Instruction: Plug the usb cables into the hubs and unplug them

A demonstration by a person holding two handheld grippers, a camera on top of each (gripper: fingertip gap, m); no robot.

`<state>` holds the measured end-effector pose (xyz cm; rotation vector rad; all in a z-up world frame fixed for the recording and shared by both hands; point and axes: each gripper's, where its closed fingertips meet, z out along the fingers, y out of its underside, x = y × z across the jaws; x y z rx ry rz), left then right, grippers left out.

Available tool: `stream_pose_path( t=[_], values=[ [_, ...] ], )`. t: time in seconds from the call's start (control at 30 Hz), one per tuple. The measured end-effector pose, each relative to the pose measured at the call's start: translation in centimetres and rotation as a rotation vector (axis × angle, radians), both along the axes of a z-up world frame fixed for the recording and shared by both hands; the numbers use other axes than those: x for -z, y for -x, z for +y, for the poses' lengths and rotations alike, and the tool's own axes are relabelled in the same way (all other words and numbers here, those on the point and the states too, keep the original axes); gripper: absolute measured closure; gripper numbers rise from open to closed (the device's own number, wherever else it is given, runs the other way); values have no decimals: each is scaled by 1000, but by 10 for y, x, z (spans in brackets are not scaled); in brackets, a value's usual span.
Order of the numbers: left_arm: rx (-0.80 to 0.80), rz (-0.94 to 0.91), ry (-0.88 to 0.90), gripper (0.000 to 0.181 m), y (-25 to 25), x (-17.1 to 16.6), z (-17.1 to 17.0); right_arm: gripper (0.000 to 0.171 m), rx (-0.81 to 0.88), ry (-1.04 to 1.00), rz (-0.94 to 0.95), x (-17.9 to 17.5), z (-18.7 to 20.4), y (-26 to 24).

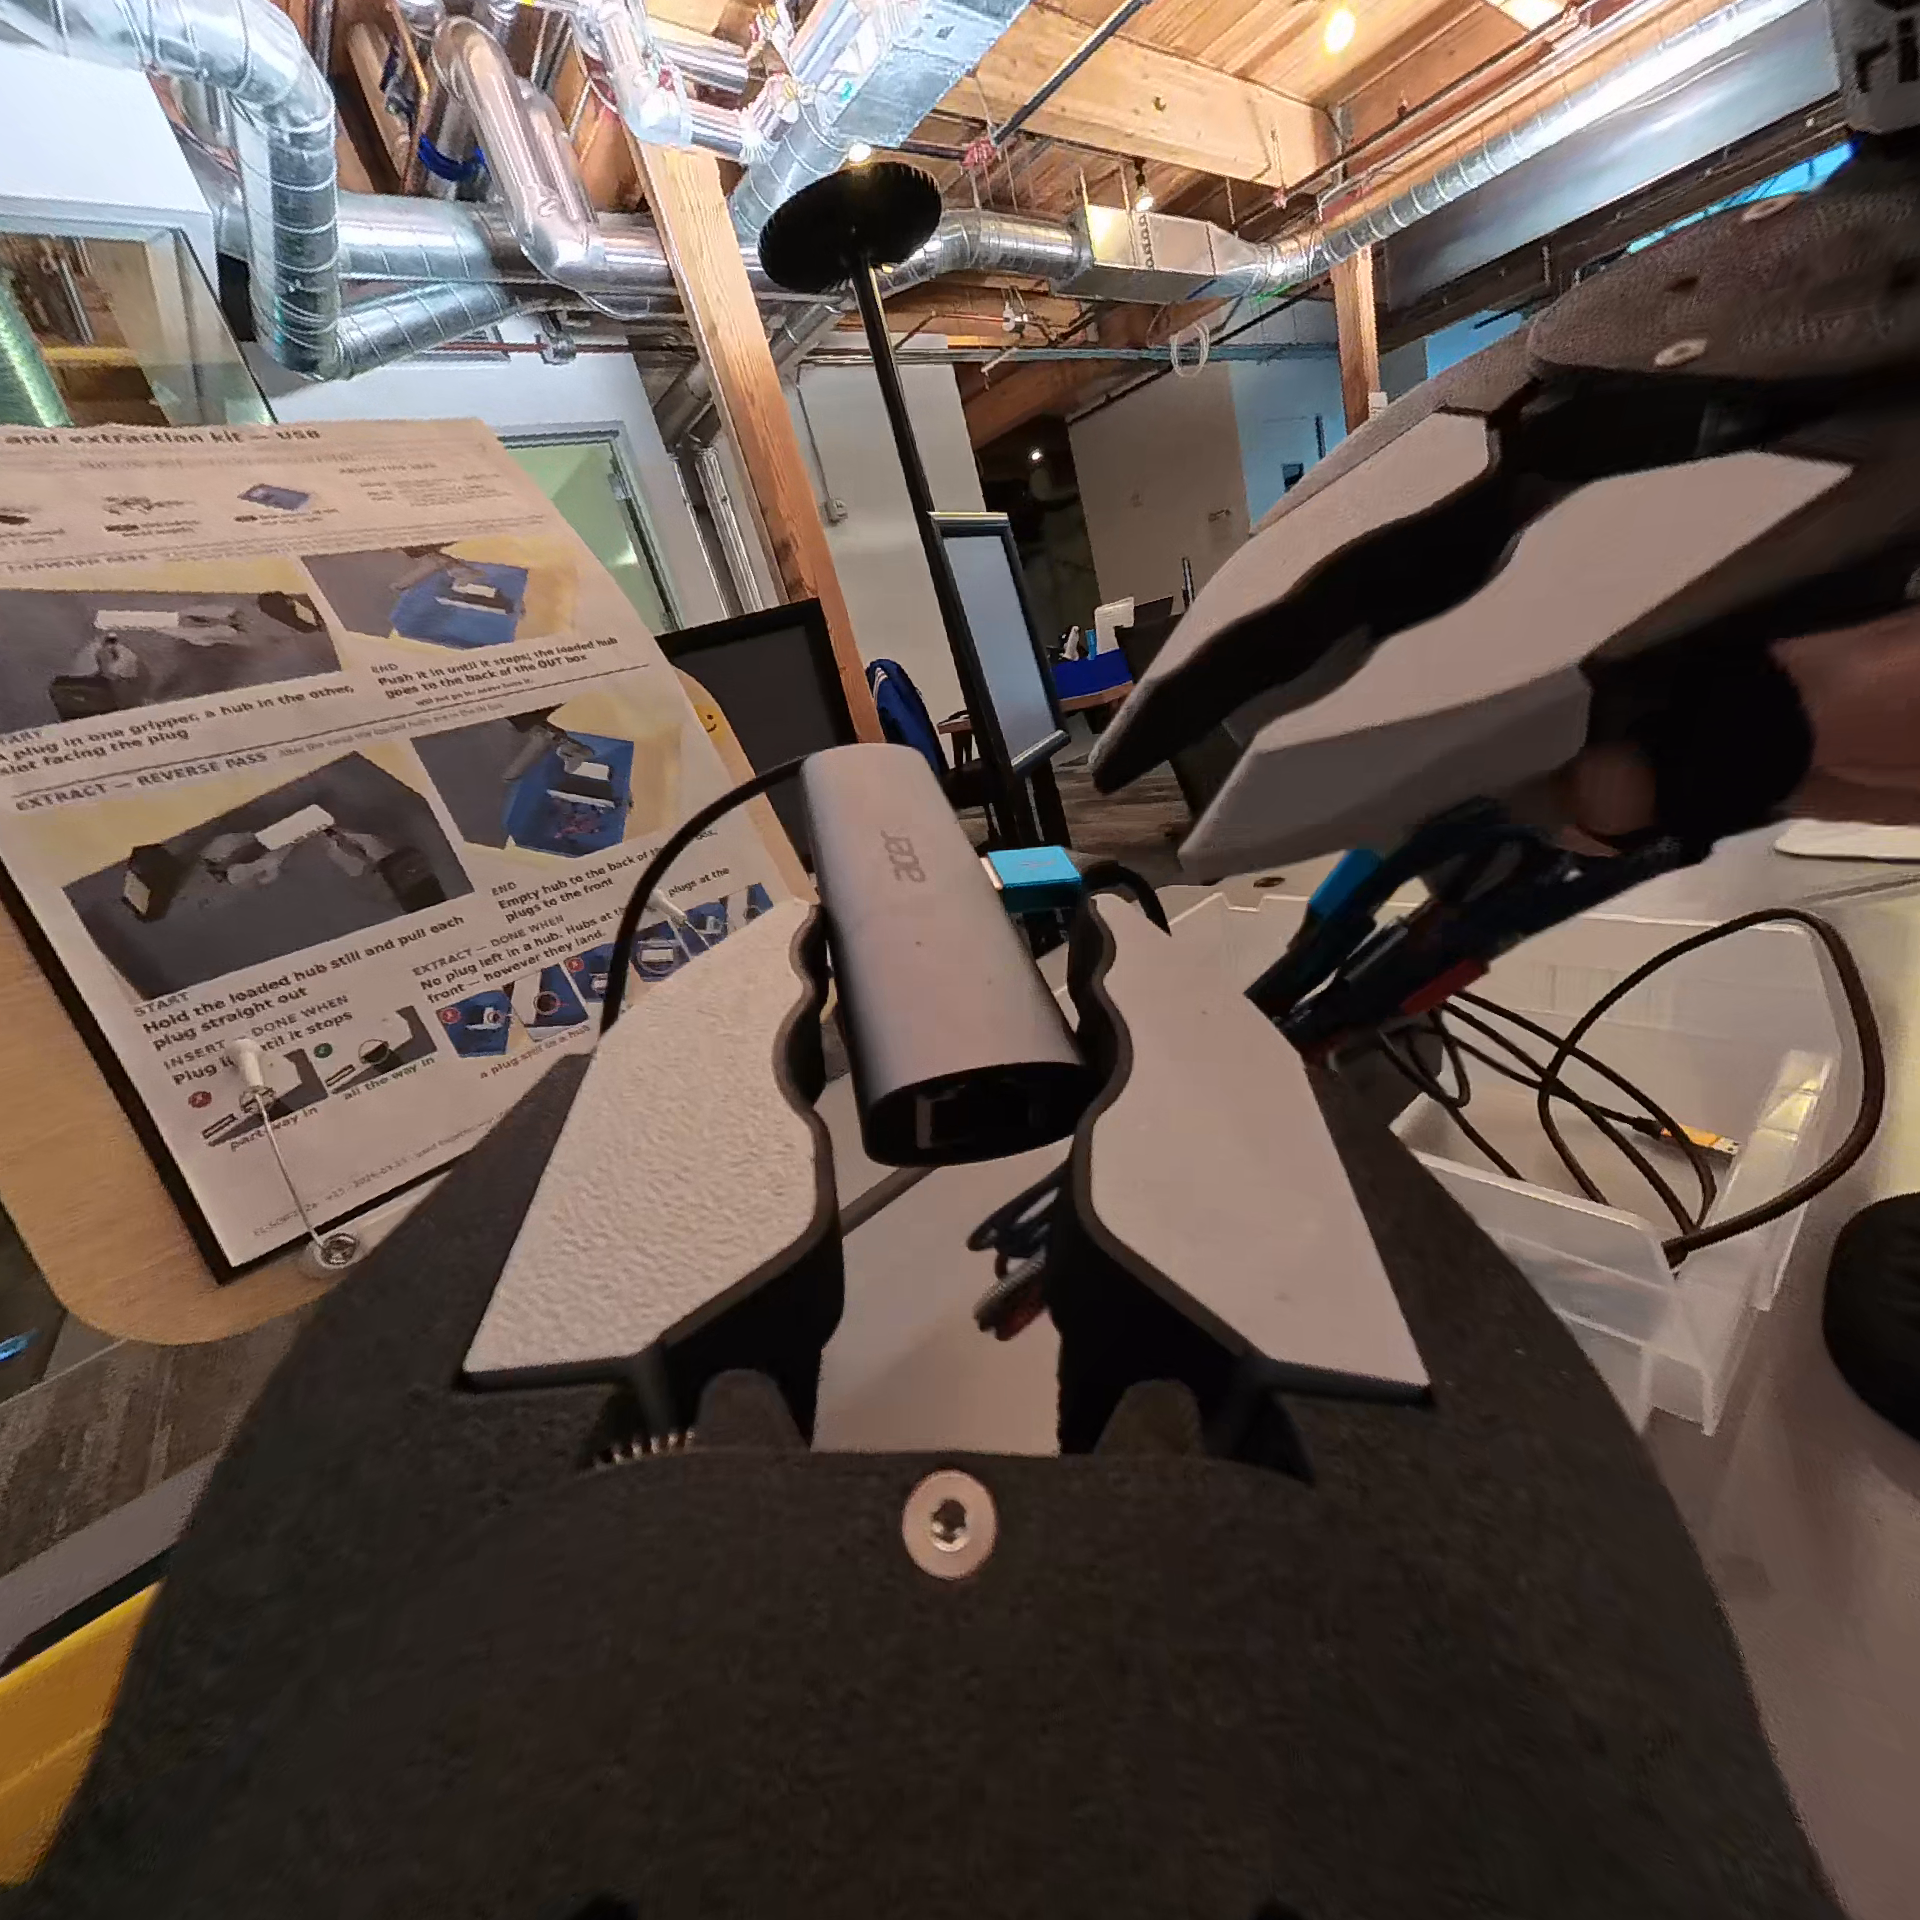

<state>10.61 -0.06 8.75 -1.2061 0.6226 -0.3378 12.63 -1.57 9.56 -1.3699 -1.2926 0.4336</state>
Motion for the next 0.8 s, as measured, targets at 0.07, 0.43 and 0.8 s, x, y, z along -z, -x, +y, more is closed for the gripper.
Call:
stream_pose_path(
  t=[0.07,0.43,0.8],
  values=[
    [5,-33,15,137,2,-2,0,142,41,-130,-35,-3,5,-1],
    [-3,-118,55,137,12,-9,1,157,59,-247,70,-8,9,16],
    [12,-156,64,137,15,-12,0,165,2,-91,154,-6,6,20]
  ],
)
